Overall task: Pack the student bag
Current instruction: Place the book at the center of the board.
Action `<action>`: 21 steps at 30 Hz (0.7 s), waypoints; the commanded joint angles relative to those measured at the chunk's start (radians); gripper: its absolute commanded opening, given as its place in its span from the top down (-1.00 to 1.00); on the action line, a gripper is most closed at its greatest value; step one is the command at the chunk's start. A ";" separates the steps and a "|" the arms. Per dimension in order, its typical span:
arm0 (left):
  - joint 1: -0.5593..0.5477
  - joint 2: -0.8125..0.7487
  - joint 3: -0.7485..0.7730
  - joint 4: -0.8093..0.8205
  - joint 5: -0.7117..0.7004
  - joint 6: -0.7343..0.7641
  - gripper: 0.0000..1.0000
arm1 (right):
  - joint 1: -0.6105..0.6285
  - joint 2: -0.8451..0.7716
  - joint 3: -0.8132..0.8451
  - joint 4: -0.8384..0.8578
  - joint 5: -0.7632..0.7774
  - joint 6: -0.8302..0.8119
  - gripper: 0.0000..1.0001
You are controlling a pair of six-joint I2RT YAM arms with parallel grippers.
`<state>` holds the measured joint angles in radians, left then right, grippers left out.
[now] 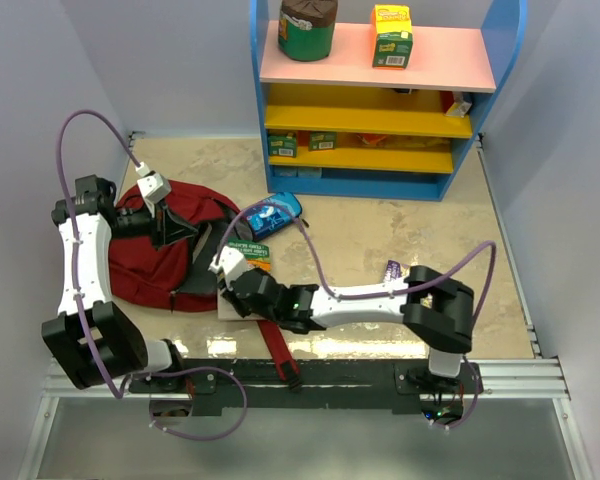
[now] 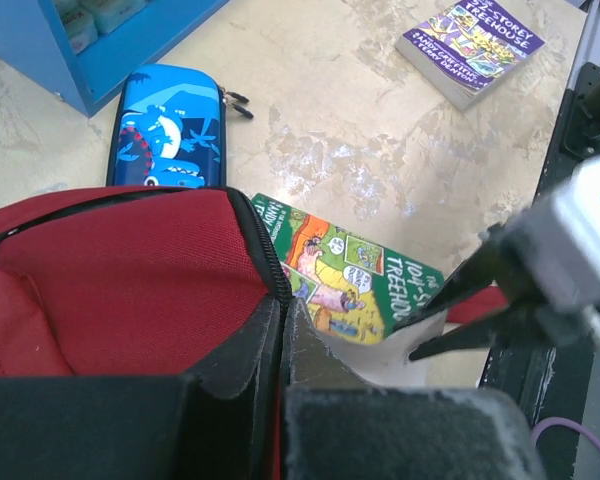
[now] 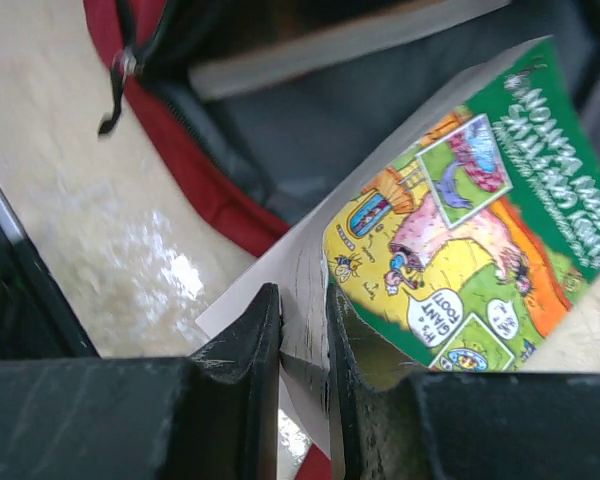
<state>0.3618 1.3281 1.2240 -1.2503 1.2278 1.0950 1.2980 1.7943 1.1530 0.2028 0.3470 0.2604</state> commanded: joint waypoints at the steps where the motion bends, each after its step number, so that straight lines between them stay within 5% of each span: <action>1: 0.008 0.008 0.046 -0.064 0.088 0.059 1.00 | 0.003 0.056 0.126 -0.018 -0.026 -0.206 1.00; 7: 0.006 0.016 0.035 -0.064 0.078 0.063 1.00 | 0.055 0.002 -0.009 0.205 0.006 -0.530 1.00; 11: 0.008 0.020 0.037 -0.064 0.073 0.063 1.00 | 0.058 0.060 0.123 0.088 -0.003 -0.586 1.00; 12: 0.006 0.020 0.037 -0.064 0.075 0.063 1.00 | 0.057 0.075 0.138 0.072 -0.020 -0.575 0.88; 13: 0.006 0.019 0.035 -0.064 0.075 0.062 1.00 | 0.057 0.086 0.158 0.051 -0.031 -0.534 0.44; 15: 0.008 0.017 0.035 -0.064 0.073 0.063 1.00 | 0.049 0.112 0.220 -0.041 -0.033 -0.475 -0.12; 17: 0.006 0.017 0.032 -0.064 0.067 0.065 1.00 | 0.032 0.100 0.212 -0.059 -0.075 -0.391 -0.39; 18: 0.006 0.017 0.032 -0.064 0.067 0.065 1.00 | 0.023 0.087 0.202 -0.059 -0.094 -0.363 -0.97; 21: 0.008 0.017 0.035 -0.064 0.062 0.071 1.00 | -0.025 0.036 0.182 -0.082 -0.169 -0.264 -0.97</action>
<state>0.3645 1.3529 1.2266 -1.2968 1.2255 1.1320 1.3300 1.9045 1.3273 0.1627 0.2680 -0.1333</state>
